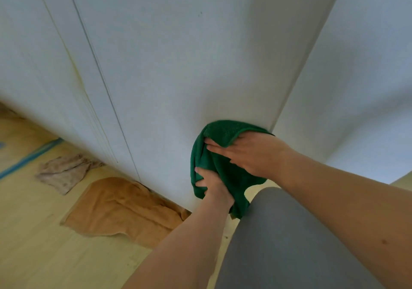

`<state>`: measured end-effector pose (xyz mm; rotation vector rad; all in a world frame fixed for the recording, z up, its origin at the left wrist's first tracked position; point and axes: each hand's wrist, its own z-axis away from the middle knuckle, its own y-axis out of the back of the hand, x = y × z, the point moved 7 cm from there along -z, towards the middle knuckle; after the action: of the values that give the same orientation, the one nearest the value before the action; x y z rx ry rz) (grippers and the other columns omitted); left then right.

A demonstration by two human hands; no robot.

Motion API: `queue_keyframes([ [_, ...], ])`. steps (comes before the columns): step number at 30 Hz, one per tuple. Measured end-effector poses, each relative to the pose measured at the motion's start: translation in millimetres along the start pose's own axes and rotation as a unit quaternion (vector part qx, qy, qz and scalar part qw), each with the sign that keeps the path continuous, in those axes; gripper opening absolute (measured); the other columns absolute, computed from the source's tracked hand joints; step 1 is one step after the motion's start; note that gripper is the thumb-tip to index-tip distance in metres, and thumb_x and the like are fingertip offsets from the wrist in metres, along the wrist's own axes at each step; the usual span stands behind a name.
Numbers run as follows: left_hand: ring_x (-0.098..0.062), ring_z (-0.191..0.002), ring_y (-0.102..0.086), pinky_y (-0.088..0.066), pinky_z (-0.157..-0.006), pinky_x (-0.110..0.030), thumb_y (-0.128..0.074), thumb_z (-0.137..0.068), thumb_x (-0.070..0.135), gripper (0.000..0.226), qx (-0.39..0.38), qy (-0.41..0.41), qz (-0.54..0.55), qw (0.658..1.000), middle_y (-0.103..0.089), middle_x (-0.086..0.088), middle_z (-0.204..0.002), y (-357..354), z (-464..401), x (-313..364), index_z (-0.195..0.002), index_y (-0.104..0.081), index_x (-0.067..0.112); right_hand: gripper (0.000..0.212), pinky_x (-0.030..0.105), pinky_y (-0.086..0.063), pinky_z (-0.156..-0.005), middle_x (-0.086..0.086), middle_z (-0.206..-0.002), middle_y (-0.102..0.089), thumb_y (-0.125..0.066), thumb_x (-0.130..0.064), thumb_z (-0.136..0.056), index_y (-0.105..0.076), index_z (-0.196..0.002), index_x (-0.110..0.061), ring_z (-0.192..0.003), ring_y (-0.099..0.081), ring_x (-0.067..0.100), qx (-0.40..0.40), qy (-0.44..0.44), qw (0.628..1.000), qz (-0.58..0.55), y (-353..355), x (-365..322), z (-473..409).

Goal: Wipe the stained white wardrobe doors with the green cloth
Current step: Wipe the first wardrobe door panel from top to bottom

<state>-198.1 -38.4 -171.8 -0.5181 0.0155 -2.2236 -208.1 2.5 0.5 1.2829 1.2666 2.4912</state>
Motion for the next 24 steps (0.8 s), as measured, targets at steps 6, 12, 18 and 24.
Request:
queue_keyframes([
  [6,-0.035,-0.145,-0.031,-0.029,-0.119,-0.053,-0.024,-0.1,0.069,0.072,-0.082,-0.073,0.033,0.993,-0.013,-0.002,-0.167,-29.7,103.3,66.9,-0.161,-0.004,0.034,0.069,0.043,0.0,-0.121,0.006,-0.163,-0.018,-0.045,-0.043,-0.097,-0.022,-0.155,-0.013,-0.15,-0.019,0.026,0.19,-0.054,0.977,0.076,70.2,68.2,22.2],
  [12,-0.035,-0.149,-0.023,-0.022,-0.12,-0.058,-0.02,-0.098,0.071,0.073,-0.056,-0.154,0.036,0.986,-0.005,0.0,-0.169,-38.7,129.3,119.6,-0.16,0.002,0.038,0.065,0.044,-0.01,-0.12,0.005,-0.166,-0.006,-0.028,-0.045,-0.101,-0.014,-0.158,-0.016,-0.152,-0.011,0.024,0.202,-0.126,0.963,0.128,101.3,95.0,26.8],
  [18,-0.038,-0.143,-0.034,-0.031,-0.116,-0.059,-0.027,-0.097,0.07,0.076,-0.075,-0.179,0.047,0.98,-0.021,-0.007,-0.165,-33.3,132.1,140.4,-0.161,-0.009,0.032,0.062,0.041,-0.02,-0.115,0.001,-0.163,-0.021,-0.027,-0.044,-0.102,-0.021,-0.157,-0.018,-0.148,-0.025,0.023,0.207,-0.166,0.946,0.186,96.4,92.7,22.6],
  [24,-0.031,-0.093,-0.067,-0.056,-0.089,-0.046,-0.046,-0.092,0.022,0.042,-0.138,-0.252,0.008,0.958,-0.071,-0.012,-0.117,-35.5,158.9,204.8,-0.127,-0.064,0.01,0.023,0.036,-0.029,-0.093,-0.003,-0.11,-0.06,-0.056,-0.031,-0.086,-0.064,-0.107,-0.023,-0.1,-0.057,0.019,0.276,-0.15,0.927,0.203,124.3,86.0,17.0],
])
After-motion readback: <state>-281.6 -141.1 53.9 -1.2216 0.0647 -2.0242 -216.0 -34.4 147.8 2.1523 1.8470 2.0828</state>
